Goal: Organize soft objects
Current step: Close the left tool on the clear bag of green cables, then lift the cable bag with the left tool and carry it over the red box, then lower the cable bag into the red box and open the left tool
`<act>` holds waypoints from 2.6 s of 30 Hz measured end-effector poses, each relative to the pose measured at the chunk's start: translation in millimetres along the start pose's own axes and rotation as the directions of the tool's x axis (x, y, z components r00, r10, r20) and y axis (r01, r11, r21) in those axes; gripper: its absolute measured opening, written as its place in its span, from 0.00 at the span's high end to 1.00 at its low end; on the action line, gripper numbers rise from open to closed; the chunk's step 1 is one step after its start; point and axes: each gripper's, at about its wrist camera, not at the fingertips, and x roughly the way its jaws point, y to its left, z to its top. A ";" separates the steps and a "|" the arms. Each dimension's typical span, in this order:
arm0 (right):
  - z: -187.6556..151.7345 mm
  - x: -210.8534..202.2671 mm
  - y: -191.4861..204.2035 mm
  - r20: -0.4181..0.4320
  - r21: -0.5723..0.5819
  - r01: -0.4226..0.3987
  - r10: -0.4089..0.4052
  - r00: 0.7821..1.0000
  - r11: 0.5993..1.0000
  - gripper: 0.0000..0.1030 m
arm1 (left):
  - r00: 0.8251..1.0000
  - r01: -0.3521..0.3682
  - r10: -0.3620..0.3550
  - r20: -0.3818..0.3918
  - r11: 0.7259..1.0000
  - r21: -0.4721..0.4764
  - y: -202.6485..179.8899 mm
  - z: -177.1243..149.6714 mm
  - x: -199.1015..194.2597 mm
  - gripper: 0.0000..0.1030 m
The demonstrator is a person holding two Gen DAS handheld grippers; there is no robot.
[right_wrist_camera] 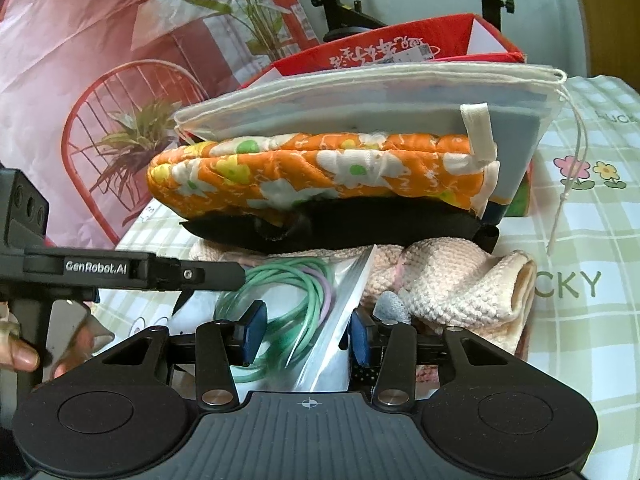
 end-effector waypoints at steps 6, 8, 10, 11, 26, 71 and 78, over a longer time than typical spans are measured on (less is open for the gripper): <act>3.3 -16.8 12.0 0.050 -0.056 -0.003 0.006 0.999 0.998 0.63 | 0.999 0.036 -0.036 0.024 0.999 -0.004 -1.9 0.4 -19.7 0.43; 6.6 -25.1 16.3 0.074 -0.077 -0.006 0.011 0.997 0.997 0.63 | 0.998 0.042 -0.042 0.039 0.999 0.010 -6.0 0.6 -26.9 0.44; 11.3 -32.9 19.7 0.097 -0.088 -0.008 0.017 0.995 0.996 0.63 | 0.997 0.051 -0.052 0.057 0.999 0.018 -10.3 2.6 -35.0 0.44; 13.6 -37.0 21.6 0.110 -0.095 -0.007 0.017 0.994 0.995 0.63 | 0.996 0.056 -0.057 0.067 0.998 0.022 -12.7 3.5 -39.2 0.44; 52.3 -76.5 50.6 0.237 -0.216 0.025 0.027 0.971 0.976 0.63 | 0.969 0.081 -0.099 0.227 0.993 0.090 -41.3 28.1 -96.7 0.44; 209.5 4.9 2.1 0.165 -0.257 0.035 0.008 0.986 0.966 0.63 | 0.967 0.047 -0.064 0.246 0.996 0.075 -29.5 156.5 -24.8 0.44; 217.4 48.4 -13.6 0.057 -0.209 0.040 -0.029 0.998 0.977 0.63 | 0.981 0.012 -0.023 0.195 0.998 0.060 -18.4 163.4 2.6 0.44</act>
